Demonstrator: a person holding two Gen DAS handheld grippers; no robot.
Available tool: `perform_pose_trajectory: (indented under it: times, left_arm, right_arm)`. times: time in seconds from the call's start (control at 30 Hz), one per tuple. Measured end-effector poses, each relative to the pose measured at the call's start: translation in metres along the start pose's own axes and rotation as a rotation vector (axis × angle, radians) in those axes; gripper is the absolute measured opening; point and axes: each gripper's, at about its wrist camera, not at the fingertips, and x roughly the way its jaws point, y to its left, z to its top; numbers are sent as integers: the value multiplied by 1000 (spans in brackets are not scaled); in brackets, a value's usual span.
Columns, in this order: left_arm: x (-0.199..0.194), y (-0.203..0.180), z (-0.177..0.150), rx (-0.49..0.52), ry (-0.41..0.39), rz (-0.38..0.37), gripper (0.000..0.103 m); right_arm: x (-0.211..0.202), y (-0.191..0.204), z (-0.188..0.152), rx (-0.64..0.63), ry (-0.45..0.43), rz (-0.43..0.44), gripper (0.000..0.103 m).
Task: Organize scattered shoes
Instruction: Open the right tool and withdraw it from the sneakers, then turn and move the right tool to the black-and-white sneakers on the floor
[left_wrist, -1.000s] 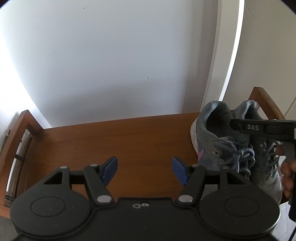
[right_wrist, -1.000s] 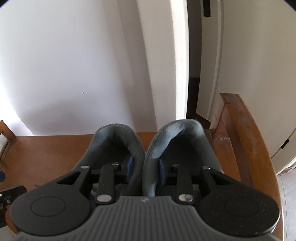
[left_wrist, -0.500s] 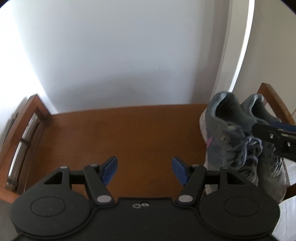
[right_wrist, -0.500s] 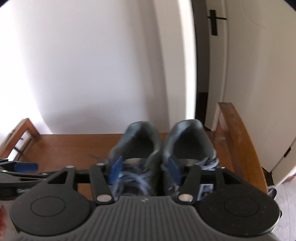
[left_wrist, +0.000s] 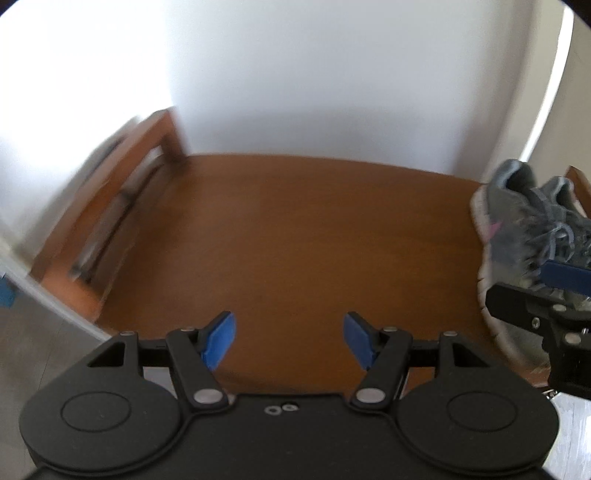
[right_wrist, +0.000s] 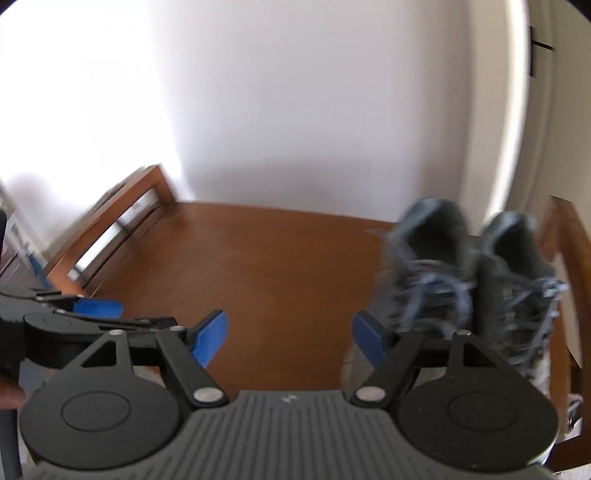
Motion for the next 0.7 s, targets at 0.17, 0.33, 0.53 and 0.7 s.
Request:
perform_pose_trajectory:
  times: [0.17,0.33,0.53,0.7]
  left_arm:
    - [-27,77,-55,-93,15,43,65]
    - [-64,177,-125,-216,36,129,65]
    - [-110,299,-200,-353,51,289,65]
    - [-142,385,-251,-493,71,415,65]
  right_arm:
    - [9,69,-16,-50,46,46,78]
    - [8,170,-50,-52,150,121,78]
    - [23,309,-104,-108,300,237,78]
    - [22,412,-125,-222,328,346,78]
